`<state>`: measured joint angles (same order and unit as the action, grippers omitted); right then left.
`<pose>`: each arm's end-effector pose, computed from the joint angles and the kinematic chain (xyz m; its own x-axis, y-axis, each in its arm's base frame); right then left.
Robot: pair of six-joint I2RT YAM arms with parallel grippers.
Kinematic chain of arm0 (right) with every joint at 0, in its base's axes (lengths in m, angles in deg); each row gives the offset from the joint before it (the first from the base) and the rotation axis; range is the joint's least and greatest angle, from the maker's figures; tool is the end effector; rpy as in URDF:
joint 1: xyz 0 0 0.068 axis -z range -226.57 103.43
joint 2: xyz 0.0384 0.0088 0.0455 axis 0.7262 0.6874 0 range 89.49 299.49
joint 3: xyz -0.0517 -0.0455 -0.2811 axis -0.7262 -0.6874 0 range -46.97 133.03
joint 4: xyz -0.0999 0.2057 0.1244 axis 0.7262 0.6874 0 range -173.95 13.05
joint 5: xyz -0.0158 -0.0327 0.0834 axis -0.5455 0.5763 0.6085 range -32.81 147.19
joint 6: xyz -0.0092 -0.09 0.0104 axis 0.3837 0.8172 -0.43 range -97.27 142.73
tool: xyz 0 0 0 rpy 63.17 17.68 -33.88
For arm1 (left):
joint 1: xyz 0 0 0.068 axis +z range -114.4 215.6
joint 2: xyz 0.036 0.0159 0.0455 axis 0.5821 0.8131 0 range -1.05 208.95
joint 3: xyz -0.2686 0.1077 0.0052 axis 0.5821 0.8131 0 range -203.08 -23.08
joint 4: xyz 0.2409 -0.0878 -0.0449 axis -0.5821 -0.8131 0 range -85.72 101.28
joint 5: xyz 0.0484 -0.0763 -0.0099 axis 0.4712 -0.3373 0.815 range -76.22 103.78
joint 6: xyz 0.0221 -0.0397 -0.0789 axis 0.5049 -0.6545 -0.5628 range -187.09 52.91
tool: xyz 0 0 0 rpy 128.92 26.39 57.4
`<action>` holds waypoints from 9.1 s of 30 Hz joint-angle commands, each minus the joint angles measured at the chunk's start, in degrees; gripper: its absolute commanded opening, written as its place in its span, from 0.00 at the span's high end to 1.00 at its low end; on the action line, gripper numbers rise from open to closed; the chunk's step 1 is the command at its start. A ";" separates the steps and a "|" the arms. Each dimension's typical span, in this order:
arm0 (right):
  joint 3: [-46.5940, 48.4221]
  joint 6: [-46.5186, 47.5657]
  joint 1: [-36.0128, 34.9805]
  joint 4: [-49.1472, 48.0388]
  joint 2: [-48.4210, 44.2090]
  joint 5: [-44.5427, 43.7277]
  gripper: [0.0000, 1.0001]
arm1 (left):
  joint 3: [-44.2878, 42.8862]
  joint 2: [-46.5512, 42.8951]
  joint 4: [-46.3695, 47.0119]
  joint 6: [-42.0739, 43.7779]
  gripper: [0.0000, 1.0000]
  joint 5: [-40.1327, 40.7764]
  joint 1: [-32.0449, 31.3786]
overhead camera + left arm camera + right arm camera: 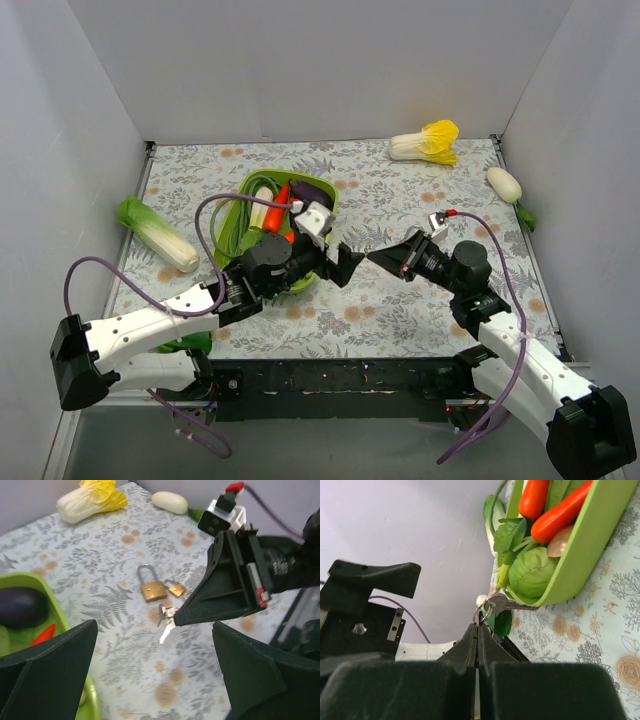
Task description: Unlock with the key
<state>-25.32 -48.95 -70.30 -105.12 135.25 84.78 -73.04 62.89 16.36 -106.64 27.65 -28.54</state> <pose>0.1835 0.1219 0.2626 -0.7553 0.5870 -0.2916 -0.2009 0.2161 0.9555 0.1480 -0.2604 0.3417 -0.5427 -0.2979 -0.7853 0.5509 0.5795 -0.6006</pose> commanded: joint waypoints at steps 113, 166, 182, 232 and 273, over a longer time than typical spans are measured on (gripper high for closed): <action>21.24 47.42 -17.92 23.71 3.28 22.51 0.44 | -12.27 0.83 -38.22 -3.69 1.00 -62.74 15.45; 16.32 46.10 -17.08 22.31 -1.19 7.74 0.99 | -11.57 1.27 -23.64 -11.69 0.02 -49.65 17.20; 20.00 51.02 15.29 32.41 -5.94 -0.15 0.99 | -26.15 28.24 -20.81 -18.19 0.05 -22.58 11.77; 28.98 52.34 15.20 43.32 -24.49 -19.07 0.99 | -70.98 79.14 -34.00 -11.25 0.12 -6.84 6.83; 25.55 51.55 15.29 43.93 -24.75 -17.93 0.99 | -72.83 83.62 -37.95 -9.85 0.32 0.89 5.17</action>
<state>0.06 3.02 -55.19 -59.63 111.17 66.53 -147.24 143.96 -15.70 -118.13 26.43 -22.77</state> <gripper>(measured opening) 0.023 0.686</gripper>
